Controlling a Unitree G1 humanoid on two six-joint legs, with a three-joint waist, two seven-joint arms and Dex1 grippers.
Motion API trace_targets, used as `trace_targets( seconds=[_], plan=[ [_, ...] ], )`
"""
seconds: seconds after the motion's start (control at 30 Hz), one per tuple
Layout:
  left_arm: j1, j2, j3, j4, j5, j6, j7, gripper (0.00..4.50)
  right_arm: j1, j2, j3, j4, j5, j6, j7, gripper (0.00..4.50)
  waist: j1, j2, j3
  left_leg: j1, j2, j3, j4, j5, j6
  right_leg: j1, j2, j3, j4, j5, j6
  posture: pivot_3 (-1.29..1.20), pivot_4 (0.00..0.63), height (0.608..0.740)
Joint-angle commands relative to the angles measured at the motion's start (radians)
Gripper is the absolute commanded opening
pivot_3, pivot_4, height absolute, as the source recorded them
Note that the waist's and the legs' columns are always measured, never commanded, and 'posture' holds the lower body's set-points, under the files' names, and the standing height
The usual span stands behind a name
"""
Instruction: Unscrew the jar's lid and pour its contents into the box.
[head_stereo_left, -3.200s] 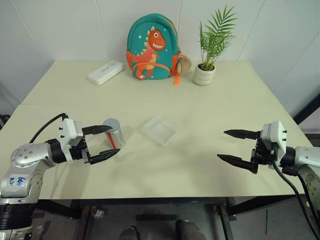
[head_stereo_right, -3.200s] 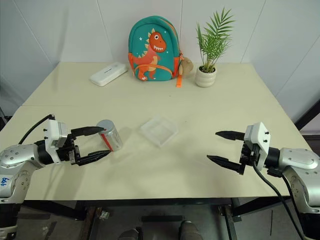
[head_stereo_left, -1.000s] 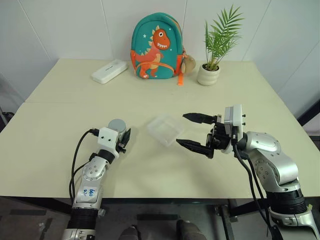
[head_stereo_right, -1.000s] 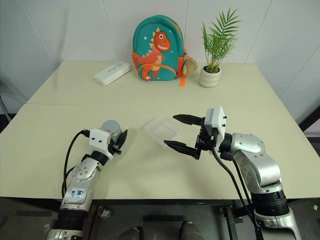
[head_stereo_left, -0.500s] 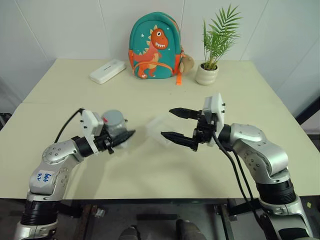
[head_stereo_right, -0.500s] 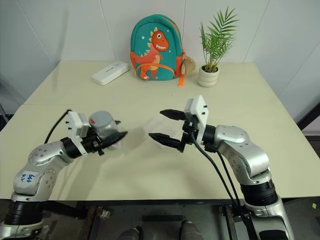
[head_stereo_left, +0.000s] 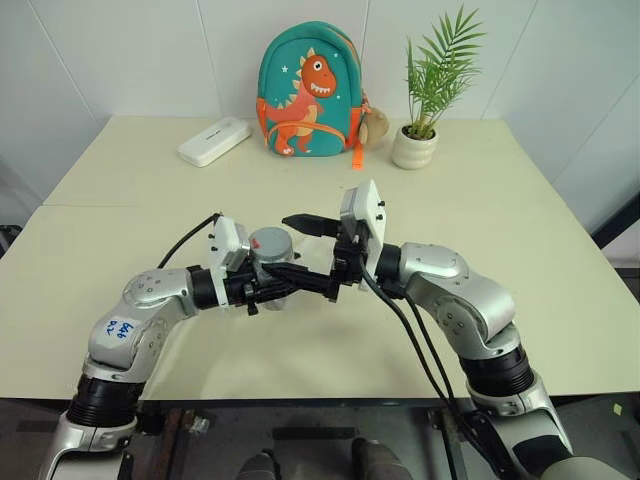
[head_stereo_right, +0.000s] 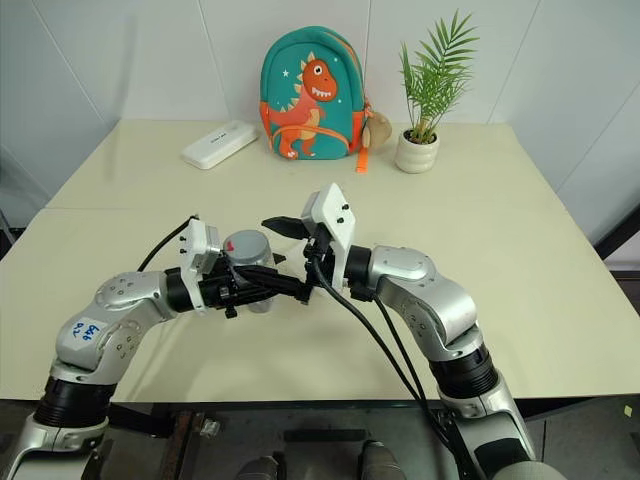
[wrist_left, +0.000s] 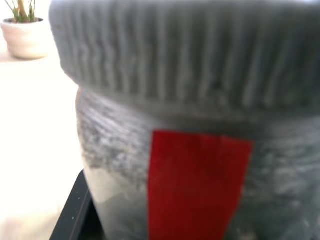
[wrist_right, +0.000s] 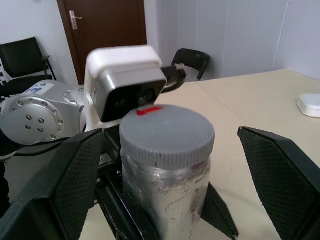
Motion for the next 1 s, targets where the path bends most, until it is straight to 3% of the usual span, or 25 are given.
trace_targets(
  seconds=[0.03,0.13,0.17,0.23,0.37,0.6,0.77,1.0],
  plan=[
    [-0.026,-0.014,-0.006,-0.022,-0.003,-0.003,-0.006,2.10,-0.030,0.024,-0.001,-0.002,-0.010,-0.014,-0.011,4.50,-0.002,0.000,0.000,0.000,0.000,0.000,0.000,0.000,0.000,0.000,0.000,0.000,0.000,0.000,0.000,0.00,0.150,0.740],
    [-0.028,-0.025,-0.012,-0.028,-0.003,0.000,-0.001,2.10,-0.031,0.035,-0.006,0.003,-0.009,-0.015,-0.004,4.50,-0.003,0.000,0.000,0.000,0.000,0.000,0.000,0.000,0.000,0.000,0.000,0.000,0.000,0.000,0.000,0.00,0.150,0.740],
    [-0.027,-0.027,-0.013,-0.030,-0.003,0.000,-0.001,2.10,-0.032,0.038,-0.010,0.004,-0.007,-0.014,-0.005,4.31,-0.004,0.000,0.000,0.000,0.000,0.000,0.000,0.000,0.000,0.000,0.000,0.000,0.000,0.000,0.000,0.00,0.150,0.740],
    [-0.024,-0.029,-0.012,-0.031,-0.003,0.000,-0.001,2.10,-0.033,0.045,-0.020,0.002,0.003,-0.009,-0.005,3.87,-0.007,0.000,0.000,0.000,0.000,0.000,0.000,0.000,0.000,0.000,0.000,0.000,0.000,0.000,0.000,0.00,0.150,0.740],
    [-0.014,-0.029,-0.010,-0.032,-0.001,-0.005,-0.001,2.10,-0.031,0.049,-0.026,-0.012,0.020,0.000,0.003,2.57,-0.014,0.000,0.000,0.000,0.000,0.000,0.000,0.000,0.000,0.000,0.000,0.000,0.000,0.000,0.000,0.00,0.150,0.740],
    [-0.017,-0.016,-0.009,-0.018,-0.002,-0.019,-0.037,2.10,-0.040,0.034,-0.062,-0.029,0.113,0.060,0.057,2.55,-0.014,0.000,0.000,0.000,0.000,0.000,0.000,0.000,0.000,0.000,0.000,0.000,0.001,0.000,0.000,0.00,0.150,0.740],
    [-0.037,-0.007,-0.004,-0.002,-0.078,-0.045,-0.217,2.10,-0.090,-0.073,-0.087,0.015,0.218,0.128,0.265,2.55,-0.014,0.000,0.000,-0.001,0.000,0.000,0.000,0.000,0.000,0.000,0.000,0.000,0.000,0.000,0.000,0.00,0.150,0.740],
    [-0.068,0.002,-0.028,0.077,-0.058,-0.094,-0.351,2.10,-0.200,-0.143,-0.081,0.151,0.198,0.100,0.442,2.55,-0.017,0.000,0.000,0.000,0.001,0.000,0.001,0.000,0.000,0.000,0.002,0.000,0.001,0.000,0.000,0.00,0.150,0.740]
  ],
)
